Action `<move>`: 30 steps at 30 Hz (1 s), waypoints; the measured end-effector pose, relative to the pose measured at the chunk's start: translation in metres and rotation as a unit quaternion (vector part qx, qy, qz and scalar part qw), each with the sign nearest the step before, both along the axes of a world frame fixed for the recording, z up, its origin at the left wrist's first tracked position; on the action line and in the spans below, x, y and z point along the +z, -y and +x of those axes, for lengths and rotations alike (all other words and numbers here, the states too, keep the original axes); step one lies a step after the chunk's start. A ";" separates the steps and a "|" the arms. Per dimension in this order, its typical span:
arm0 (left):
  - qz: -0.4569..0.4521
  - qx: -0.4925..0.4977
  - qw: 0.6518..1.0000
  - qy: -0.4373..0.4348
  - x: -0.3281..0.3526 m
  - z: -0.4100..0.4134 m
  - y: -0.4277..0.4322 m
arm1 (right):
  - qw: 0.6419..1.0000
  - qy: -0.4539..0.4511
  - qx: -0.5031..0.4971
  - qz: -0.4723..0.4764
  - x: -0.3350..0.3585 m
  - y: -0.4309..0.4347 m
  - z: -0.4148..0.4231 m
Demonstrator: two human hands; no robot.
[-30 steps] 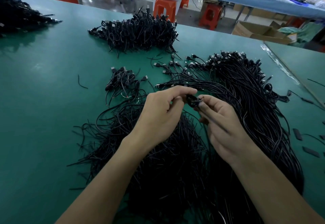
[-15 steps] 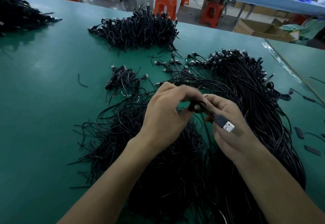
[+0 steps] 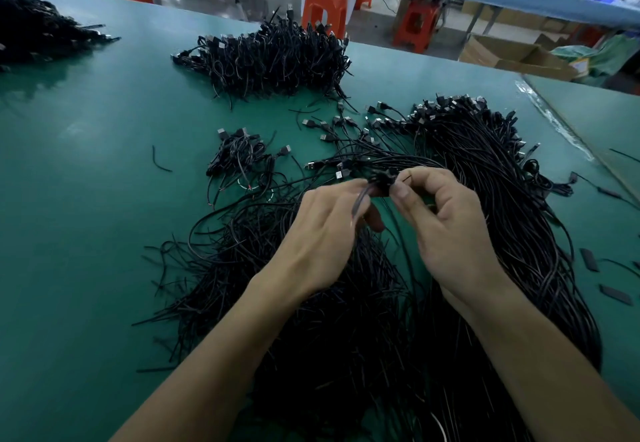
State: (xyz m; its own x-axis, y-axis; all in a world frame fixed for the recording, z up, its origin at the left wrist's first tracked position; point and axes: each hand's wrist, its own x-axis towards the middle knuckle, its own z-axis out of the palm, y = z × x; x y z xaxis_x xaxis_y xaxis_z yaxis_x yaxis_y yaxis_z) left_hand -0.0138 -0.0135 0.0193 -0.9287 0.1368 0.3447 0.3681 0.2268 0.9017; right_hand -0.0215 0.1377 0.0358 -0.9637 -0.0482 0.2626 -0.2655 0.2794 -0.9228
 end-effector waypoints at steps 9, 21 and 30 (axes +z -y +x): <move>0.175 0.000 0.978 0.113 0.002 -0.004 0.001 | 0.998 0.004 -0.023 0.066 -0.011 0.003 0.004; 0.113 -0.020 0.993 0.027 0.003 -0.002 0.000 | 0.997 0.032 -0.040 0.058 -0.016 0.000 0.000; -0.043 0.014 0.998 0.030 -0.005 -0.001 -0.004 | 0.996 -0.013 -0.073 0.052 -0.011 -0.005 -0.003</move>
